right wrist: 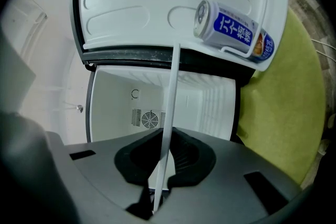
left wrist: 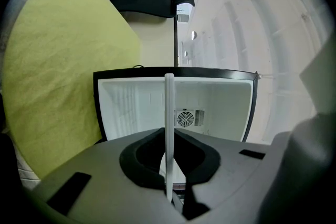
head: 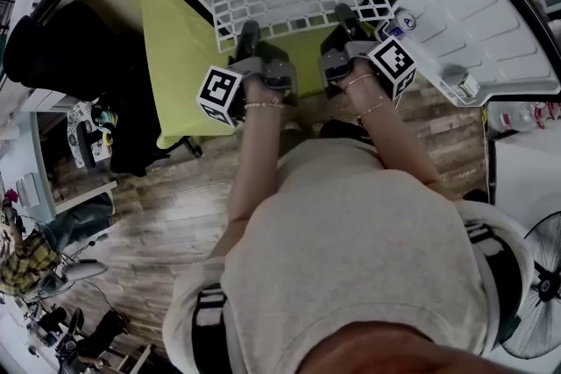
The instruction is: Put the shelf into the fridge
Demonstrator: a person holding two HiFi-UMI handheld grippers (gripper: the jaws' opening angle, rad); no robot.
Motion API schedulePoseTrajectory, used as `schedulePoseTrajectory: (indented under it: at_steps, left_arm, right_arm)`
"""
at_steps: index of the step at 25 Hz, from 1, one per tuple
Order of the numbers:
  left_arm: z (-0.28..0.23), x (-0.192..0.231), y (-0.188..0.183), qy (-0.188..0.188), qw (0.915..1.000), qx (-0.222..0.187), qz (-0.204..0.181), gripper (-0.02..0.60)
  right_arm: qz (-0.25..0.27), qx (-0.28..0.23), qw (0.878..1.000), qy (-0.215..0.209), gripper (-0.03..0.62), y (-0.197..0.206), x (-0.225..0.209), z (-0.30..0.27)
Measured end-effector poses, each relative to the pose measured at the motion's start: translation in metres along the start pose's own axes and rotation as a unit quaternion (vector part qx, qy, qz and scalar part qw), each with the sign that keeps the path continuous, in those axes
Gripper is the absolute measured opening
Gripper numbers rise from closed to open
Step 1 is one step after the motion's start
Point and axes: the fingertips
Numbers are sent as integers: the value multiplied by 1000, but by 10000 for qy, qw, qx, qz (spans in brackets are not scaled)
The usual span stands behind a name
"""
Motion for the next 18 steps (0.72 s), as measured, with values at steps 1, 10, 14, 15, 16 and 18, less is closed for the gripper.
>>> schedulePoseTrajectory:
  at_steps: [1, 10, 14, 15, 16, 18]
  left_arm:
    - [-1, 0, 0, 3, 10000, 1, 12, 29]
    - [-14, 1, -2, -24, 10000, 35, 0, 29]
    - [-22, 3, -5, -66, 10000, 28, 6, 29]
    - [-24, 3, -5, -78, 10000, 25, 10, 29]
    - [-25, 4, -6, -85, 10000, 22, 9, 29]
    - [-29, 5, -7, -91, 10000, 14, 4, 29]
  right_arm:
    - [-18, 4, 10000, -1, 26, 0, 0, -1]
    - [-60, 49, 10000, -2, 28, -4, 1, -18]
    - [-67, 52, 10000, 19, 26, -5, 0, -26]
    - [-73, 53, 10000, 27, 26, -5, 0, -28]
    - [-81, 54, 9999, 33, 26, -5, -1, -30]
    - [-92, 60, 9999, 41, 25, -6, -2, -34]
Point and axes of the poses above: the fingertips, and each gripper's own axes: z backward along the fingers, x to its left, y out of its underside, and after that the axes turned 15 degrees about -z, right-handed
